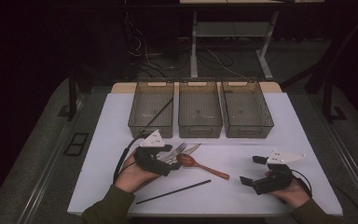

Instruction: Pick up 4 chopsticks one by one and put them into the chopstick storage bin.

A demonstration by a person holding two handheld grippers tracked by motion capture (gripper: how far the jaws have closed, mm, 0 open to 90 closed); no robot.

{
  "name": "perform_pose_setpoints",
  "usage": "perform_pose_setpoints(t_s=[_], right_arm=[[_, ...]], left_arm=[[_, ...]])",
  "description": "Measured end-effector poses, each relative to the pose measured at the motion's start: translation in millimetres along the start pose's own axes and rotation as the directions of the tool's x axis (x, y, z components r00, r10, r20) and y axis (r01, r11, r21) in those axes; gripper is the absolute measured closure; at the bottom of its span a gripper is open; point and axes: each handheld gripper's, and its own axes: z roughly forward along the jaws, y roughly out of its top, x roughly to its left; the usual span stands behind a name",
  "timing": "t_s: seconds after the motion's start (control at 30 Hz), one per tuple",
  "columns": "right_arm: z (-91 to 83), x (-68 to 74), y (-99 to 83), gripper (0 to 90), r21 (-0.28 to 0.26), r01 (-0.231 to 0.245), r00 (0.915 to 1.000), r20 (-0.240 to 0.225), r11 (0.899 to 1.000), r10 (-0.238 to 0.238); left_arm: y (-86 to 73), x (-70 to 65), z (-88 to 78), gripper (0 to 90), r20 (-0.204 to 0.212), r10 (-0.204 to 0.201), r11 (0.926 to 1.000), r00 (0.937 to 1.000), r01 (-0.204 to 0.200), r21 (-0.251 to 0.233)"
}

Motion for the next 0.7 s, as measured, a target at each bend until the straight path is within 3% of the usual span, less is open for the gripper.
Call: perform_pose_setpoints(t_s=[0.23,0.5,0.7], right_arm=[[0.1,-0.3,0.0,0.6,-0.001,-0.004,1.0000,0.001,1.000,0.004],[0.3,0.5,0.0,0.6,-0.001,0.000,1.0000,0.004,1.000,0.000],[0.5,0.9,0.0,0.6,0.000,0.000,1.0000,0.005,1.000,0.000]], left_arm=[[-13.2,-10.8,-1.2,27.9,0.027,-0.006,0.9999,0.9996,0.007,-0.009],[-29.1,-25.8,-1.1,39.1,0.071,-0.026,0.9994,0.9971,0.028,-0.019],[-33.9,-31.3,7.7,48.7,0.119,-0.003,0.9996,0.9929,0.000,0.029]])
